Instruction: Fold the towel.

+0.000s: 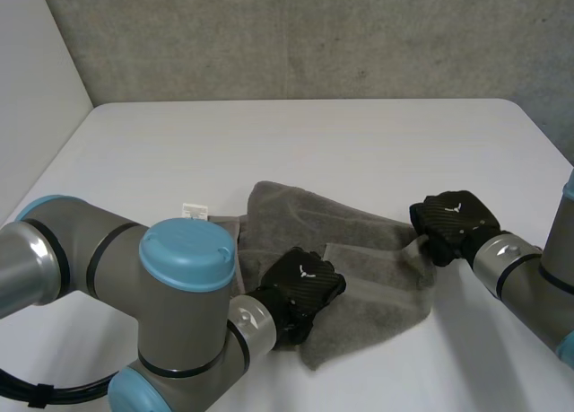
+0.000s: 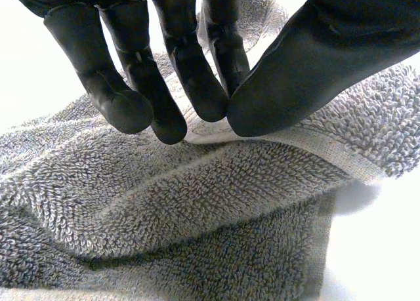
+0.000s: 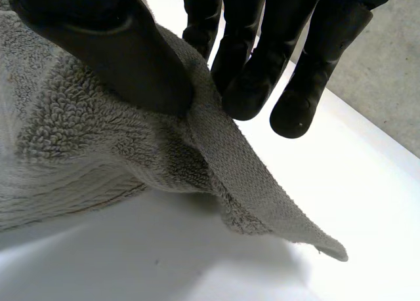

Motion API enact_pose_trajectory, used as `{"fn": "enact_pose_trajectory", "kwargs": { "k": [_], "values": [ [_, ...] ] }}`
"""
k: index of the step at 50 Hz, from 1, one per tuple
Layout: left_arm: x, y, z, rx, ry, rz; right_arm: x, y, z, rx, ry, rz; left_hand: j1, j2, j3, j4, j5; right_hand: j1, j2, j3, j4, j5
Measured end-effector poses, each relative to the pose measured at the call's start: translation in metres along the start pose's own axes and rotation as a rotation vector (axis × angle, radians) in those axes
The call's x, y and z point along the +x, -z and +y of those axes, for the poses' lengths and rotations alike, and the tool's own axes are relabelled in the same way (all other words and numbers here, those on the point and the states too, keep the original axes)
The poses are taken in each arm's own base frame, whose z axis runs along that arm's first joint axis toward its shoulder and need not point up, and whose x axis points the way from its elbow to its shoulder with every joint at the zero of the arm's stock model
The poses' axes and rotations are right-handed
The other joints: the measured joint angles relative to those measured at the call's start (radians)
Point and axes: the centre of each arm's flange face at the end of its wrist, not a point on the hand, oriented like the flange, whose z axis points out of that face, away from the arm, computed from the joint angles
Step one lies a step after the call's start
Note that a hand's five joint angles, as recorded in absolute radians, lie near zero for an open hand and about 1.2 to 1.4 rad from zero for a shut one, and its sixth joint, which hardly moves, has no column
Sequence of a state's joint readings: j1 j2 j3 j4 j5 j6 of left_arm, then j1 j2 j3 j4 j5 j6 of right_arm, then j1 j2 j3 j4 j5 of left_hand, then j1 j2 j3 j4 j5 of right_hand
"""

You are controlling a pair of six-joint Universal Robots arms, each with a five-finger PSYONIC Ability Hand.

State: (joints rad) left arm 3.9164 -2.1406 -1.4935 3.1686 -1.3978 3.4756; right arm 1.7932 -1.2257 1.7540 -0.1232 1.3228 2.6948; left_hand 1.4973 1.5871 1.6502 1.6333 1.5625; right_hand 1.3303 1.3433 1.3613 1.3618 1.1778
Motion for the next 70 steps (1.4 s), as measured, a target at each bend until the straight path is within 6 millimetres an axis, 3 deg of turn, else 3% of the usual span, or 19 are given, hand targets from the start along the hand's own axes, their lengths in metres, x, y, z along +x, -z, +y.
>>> {"fn": "enact_pose_trajectory", "kwargs": {
  "k": [8, 23, 28, 31, 33, 35, 44, 55, 63, 67, 70],
  "values": [
    [-0.011, 0.006, -0.004, 0.0, 0.117, -0.035, 0.027, -0.011, -0.002, -0.098, 0.111, 0.035, 0.0, -0.004, -0.047, -0.041, 0.0, 0.0, 0.001, 0.0, 0.0, 0.0],
    [-0.014, 0.008, -0.008, 0.012, 0.132, -0.046, 0.025, -0.014, 0.006, -0.143, 0.151, 0.015, -0.012, -0.037, -0.087, -0.082, -0.028, 0.0, 0.001, 0.0, 0.0, 0.0],
    [-0.021, 0.011, -0.013, 0.027, 0.13, -0.066, 0.031, -0.015, 0.001, -0.124, 0.152, 0.031, -0.292, -0.384, -0.439, -0.439, -0.359, 0.0, 0.001, 0.0, 0.0, 0.0],
    [-0.027, 0.012, -0.016, 0.036, 0.13, -0.082, 0.035, -0.016, -0.002, -0.114, 0.155, 0.043, -0.412, -0.502, -0.546, -0.535, -0.463, 0.0, 0.001, 0.0, 0.0, 0.0],
    [-0.034, 0.013, -0.017, 0.042, 0.133, -0.099, 0.04, -0.017, -0.003, -0.113, 0.153, 0.055, -0.606, -0.694, -0.76, -0.747, -0.66, 0.0, 0.001, 0.0, 0.0, 0.0],
    [-0.05, 0.014, -0.019, 0.049, 0.141, -0.137, 0.048, -0.018, -0.002, -0.116, 0.147, 0.075, -0.795, -0.88, -0.953, -0.933, -0.863, 0.0, 0.001, 0.0, 0.0, 0.0],
    [-0.094, 0.018, -0.013, 0.012, 0.102, -0.212, 0.059, -0.019, 0.002, -0.128, 0.136, 0.101, -1.214, -1.313, -1.388, -1.36, -1.318, 0.0, 0.001, 0.0, 0.0, 0.0],
    [-0.121, 0.027, 0.005, -0.103, -0.029, -0.188, 0.055, -0.019, 0.004, -0.133, 0.137, 0.088, -1.218, -1.323, -1.397, -1.363, -1.326, 0.0, 0.001, 0.0, 0.0, 0.0],
    [-0.126, 0.024, 0.016, -0.13, -0.032, -0.162, 0.055, -0.019, 0.005, -0.135, 0.136, 0.088, -1.165, -1.245, -1.307, -1.301, -1.217, 0.0, 0.001, 0.0, 0.0, 0.0],
    [-0.123, 0.02, 0.022, -0.138, -0.02, -0.139, 0.057, -0.02, 0.006, -0.136, 0.135, 0.093, -1.068, -1.155, -1.216, -1.199, -1.125, 0.0, 0.001, 0.0, 0.0, 0.0],
    [-0.119, 0.016, 0.027, -0.144, -0.015, -0.121, 0.059, -0.02, 0.006, -0.136, 0.135, 0.099, -0.759, -0.863, -0.922, -0.899, -0.836, 0.0, 0.001, 0.0, 0.0, 0.0]
  ]
}}
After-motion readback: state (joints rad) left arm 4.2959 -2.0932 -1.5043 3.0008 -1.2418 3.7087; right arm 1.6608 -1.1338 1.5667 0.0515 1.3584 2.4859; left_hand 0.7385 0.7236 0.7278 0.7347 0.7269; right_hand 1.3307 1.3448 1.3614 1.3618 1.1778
